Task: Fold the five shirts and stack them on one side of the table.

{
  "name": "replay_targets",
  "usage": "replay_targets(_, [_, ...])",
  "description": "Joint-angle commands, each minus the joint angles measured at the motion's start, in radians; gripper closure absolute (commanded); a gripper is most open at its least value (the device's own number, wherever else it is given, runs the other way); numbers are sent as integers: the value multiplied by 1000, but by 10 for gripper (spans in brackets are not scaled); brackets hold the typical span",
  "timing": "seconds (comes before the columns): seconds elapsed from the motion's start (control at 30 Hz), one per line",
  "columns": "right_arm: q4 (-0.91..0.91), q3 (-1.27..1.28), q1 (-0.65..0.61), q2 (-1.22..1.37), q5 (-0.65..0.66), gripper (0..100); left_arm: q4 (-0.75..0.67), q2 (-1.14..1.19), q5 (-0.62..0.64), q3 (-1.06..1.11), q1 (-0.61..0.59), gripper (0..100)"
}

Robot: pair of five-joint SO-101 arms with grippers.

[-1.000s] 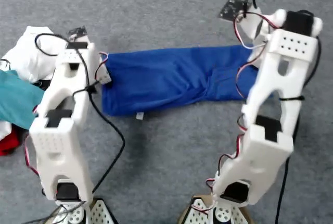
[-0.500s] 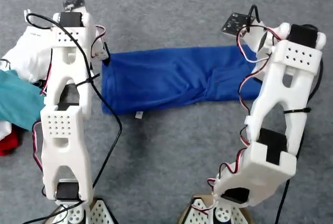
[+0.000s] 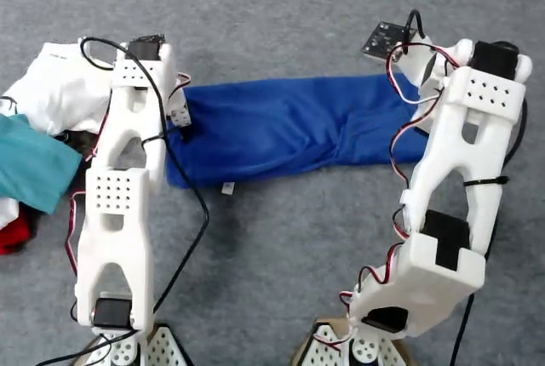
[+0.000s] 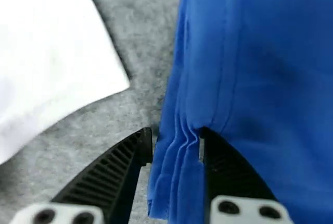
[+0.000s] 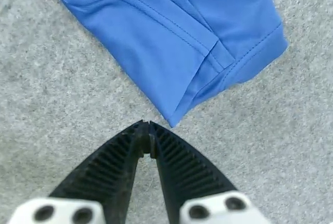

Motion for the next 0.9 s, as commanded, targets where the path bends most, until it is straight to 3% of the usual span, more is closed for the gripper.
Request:
replay_targets(0.0, [-15,-4,8,-56,14,996,9,39,31,-31,31,833])
replay_targets(0.13, [-15,-10,15,-58,14,996,8,68,100,-40,29,833])
replay_targets(0.57, [-8,-1,16,-199,-18,996,12,71,98,-40,29,982])
replay_targets(0.77, [-8,-1,24,-340,-87,996,21,64,3,-41,68,983])
replay_targets(0.87, [-14,-5,85,-404,-120,996,25,-33,-5,-25,95,983])
